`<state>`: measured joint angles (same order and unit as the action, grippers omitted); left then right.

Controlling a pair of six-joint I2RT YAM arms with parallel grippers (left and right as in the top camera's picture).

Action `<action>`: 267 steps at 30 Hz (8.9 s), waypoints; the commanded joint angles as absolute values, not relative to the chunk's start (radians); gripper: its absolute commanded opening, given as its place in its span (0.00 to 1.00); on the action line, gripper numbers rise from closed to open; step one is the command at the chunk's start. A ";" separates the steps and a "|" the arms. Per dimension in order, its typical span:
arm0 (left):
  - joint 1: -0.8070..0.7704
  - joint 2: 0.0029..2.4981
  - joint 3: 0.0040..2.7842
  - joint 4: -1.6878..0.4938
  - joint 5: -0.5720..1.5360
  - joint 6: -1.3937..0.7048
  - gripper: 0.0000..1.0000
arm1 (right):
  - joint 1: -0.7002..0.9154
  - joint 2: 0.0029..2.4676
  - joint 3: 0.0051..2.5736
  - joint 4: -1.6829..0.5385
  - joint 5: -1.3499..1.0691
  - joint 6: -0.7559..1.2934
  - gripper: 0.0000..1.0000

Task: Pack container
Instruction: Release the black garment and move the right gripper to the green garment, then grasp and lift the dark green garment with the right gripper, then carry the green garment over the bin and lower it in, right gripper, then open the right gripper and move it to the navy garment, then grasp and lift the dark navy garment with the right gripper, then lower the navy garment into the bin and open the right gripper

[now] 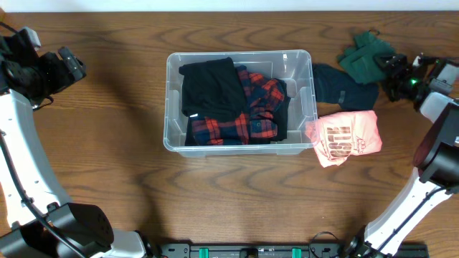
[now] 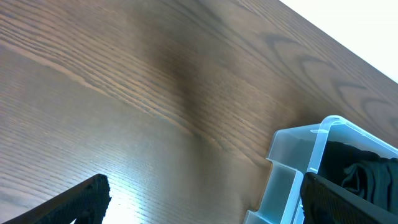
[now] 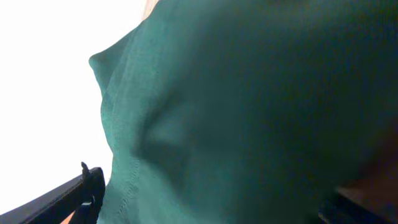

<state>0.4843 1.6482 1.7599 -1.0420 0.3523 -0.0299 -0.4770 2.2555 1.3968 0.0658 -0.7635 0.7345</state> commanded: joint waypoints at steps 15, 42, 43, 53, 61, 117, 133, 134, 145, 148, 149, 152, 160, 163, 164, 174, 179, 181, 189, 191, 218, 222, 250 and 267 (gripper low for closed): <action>0.488 1.648 1.758 -1.043 0.350 -0.036 0.98 | -0.448 2.321 1.375 0.028 -0.653 0.792 0.01; 0.488 1.648 1.758 -1.043 0.350 -0.036 0.98 | -0.199 1.734 1.375 0.509 -1.544 1.064 0.01; 0.488 1.648 1.758 -1.043 0.350 -0.036 0.98 | -0.162 1.736 1.375 0.509 -1.559 1.046 0.01; 0.488 1.648 1.758 -1.043 0.350 -0.036 0.98 | 0.091 1.802 1.372 0.482 -1.512 0.957 0.01; 0.488 1.648 1.758 -1.043 0.350 -0.036 0.98 | 0.144 1.814 1.372 0.159 -1.106 1.012 0.02; 0.488 1.648 1.758 -1.043 0.350 -0.036 0.98 | 0.157 1.906 1.416 -0.702 -0.698 0.013 0.01; 0.488 1.648 1.758 -1.043 0.350 -0.036 0.98 | 0.173 1.856 1.430 -0.746 -0.395 0.059 0.41; 0.488 1.648 1.758 -1.043 0.350 -0.036 0.98 | 0.173 1.839 1.439 -0.751 -0.396 0.053 0.43; 0.488 1.648 1.758 -1.043 0.350 -0.036 0.98 | 0.136 1.581 1.524 -0.747 -0.375 0.062 0.69; 0.488 1.648 1.758 -1.043 0.350 -0.036 0.98 | 0.117 1.541 1.524 -0.733 -0.341 0.067 0.62; 0.488 1.648 1.758 -1.043 0.350 -0.036 0.98 | 0.116 1.541 1.524 -0.729 -0.352 0.075 0.52; 0.488 1.648 1.758 -1.043 0.350 -0.036 0.98 | 0.140 1.561 1.522 -0.728 -0.413 0.082 0.22; 0.488 1.648 1.758 -1.043 0.350 -0.036 0.98 | 0.301 1.791 1.522 -0.737 -0.332 0.089 0.04; 0.488 1.648 1.758 -1.043 0.350 -0.036 0.98 | 0.340 1.912 1.522 -0.750 -0.284 0.090 0.01; 0.488 1.648 1.758 -1.043 0.350 -0.036 0.98 | 0.345 1.937 1.522 -0.754 -0.285 0.094 0.02; 0.488 1.648 1.758 -1.043 0.350 -0.036 0.98 | 0.285 1.905 1.631 -0.834 -0.248 0.100 0.03; 0.488 1.648 1.758 -1.043 0.350 -0.036 0.98 | 0.147 1.738 1.734 -0.841 -0.297 0.100 0.68; 0.488 1.648 1.758 -1.043 0.350 -0.036 0.98 | 0.069 1.688 1.742 -0.838 -0.314 0.100 0.79; 0.488 1.648 1.758 -1.043 0.350 -0.036 0.98 | -0.282 1.709 1.711 -0.948 -0.451 0.099 0.89; 0.488 1.648 1.758 -1.043 0.350 -0.036 0.98 | -0.350 1.751 1.695 -0.975 -0.484 0.099 0.89; 0.488 1.648 1.758 -1.043 0.350 -0.036 0.98 | -0.439 2.252 1.671 -0.948 -0.527 0.076 0.86; 0.488 1.648 1.758 -1.043 0.350 -0.036 0.98 | -0.435 2.294 1.671 -0.911 -0.533 0.094 0.81; 0.488 1.648 1.758 -1.043 0.350 -0.036 0.98 | -0.416 1.905 1.689 -0.902 -1.010 0.092 0.01; 0.488 1.648 1.758 -1.043 0.350 -0.036 0.98 | -0.076 1.615 1.688 -0.794 -1.193 0.096 0.01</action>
<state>0.4843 1.6482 1.7599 -1.0420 0.3523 -0.0299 -0.1604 1.5917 1.6894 -0.8097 -1.1240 0.1120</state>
